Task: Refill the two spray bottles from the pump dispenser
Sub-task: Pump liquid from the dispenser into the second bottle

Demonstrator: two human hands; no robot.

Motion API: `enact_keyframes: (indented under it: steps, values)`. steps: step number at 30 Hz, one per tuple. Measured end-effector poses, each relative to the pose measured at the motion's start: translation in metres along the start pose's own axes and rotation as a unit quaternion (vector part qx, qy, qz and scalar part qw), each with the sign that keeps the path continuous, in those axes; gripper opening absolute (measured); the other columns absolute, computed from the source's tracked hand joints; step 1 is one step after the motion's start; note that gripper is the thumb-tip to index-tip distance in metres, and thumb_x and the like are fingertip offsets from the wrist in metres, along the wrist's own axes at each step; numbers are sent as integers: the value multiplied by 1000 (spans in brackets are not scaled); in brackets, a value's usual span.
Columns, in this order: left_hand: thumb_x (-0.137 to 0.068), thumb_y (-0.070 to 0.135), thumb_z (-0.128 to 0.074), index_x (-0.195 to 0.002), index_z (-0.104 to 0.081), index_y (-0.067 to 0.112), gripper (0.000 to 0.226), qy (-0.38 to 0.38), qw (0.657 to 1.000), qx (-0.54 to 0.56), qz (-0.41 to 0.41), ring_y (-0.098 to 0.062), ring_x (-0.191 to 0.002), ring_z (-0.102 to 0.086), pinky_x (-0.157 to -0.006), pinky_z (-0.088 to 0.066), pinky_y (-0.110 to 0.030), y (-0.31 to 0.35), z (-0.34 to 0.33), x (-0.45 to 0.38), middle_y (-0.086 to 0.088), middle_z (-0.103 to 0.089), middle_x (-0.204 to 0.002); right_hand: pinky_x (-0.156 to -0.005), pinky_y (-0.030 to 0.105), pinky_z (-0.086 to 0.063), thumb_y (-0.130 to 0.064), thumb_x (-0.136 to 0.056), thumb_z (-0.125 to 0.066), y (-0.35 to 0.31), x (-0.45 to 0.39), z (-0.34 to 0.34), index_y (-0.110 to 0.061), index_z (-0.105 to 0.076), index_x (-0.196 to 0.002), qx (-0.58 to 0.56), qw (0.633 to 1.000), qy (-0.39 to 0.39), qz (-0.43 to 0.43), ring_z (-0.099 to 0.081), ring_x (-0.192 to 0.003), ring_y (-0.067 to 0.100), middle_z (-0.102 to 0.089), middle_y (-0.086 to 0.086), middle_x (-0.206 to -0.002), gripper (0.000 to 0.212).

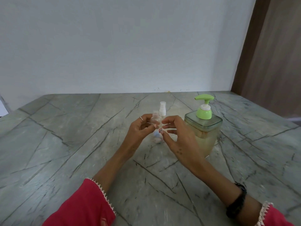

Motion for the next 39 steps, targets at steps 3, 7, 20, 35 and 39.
enact_keyframes:
  steps: [3, 7, 20, 35, 39]
  values:
    - [-81, 16, -60, -107, -60, 22, 26, -31, 999, 6, 7, -18, -95, -67, -80, -53, -23, 2, -12, 3, -1, -70, -99, -80, 17, -50, -27, -93, -52, -20, 5, 14, -30, -47, -105, 53, 997, 9, 61, -57, -91, 3, -56, -9, -100, 14]
    - [-69, 35, -63, -103, -61, 23, 37, -54, 998, 9, 26, -27, -95, -66, -80, -55, -29, 1, -24, 7, -4, -69, -96, -61, 25, -48, -18, -91, -50, -44, 12, 42, -15, -57, -98, 169, 971, 64, 154, -58, -73, 10, -62, -1, -88, 10]
    - [-81, 7, -68, -102, -62, 27, 29, -42, 999, 10, 22, -15, -89, -64, -78, -55, -25, 10, -41, 10, 10, -69, -89, -95, 28, -45, -25, -84, -68, 15, -20, 118, -25, -50, -115, 66, 987, 145, 7, -54, -110, 8, -55, -13, -117, 36]
    - [-72, 20, -64, -100, -64, 26, 29, -31, 997, 65, 11, -7, -75, -66, -68, -54, -18, 34, -54, 0, -4, -66, -90, -80, 38, -54, -23, -89, -56, 29, -31, 100, -23, -50, -113, -123, 989, 72, 36, -67, -99, 20, -71, 0, -102, 24]
    - [-68, 28, -69, -96, -65, 30, 29, -26, 998, 65, 3, -4, -69, -64, -64, -52, -15, 41, -56, -4, -3, -64, -87, -71, 47, -55, -27, -89, -58, 22, -35, 95, -27, -52, -112, -106, 992, 52, 53, -68, -87, 25, -72, -4, -98, 24]
Point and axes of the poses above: each hand's wrist, its own x-axis away from the middle knuckle, its own z-axis out of the back of the hand, y = z × x, the point moved 10 cm from there along -x, towards the middle knuckle
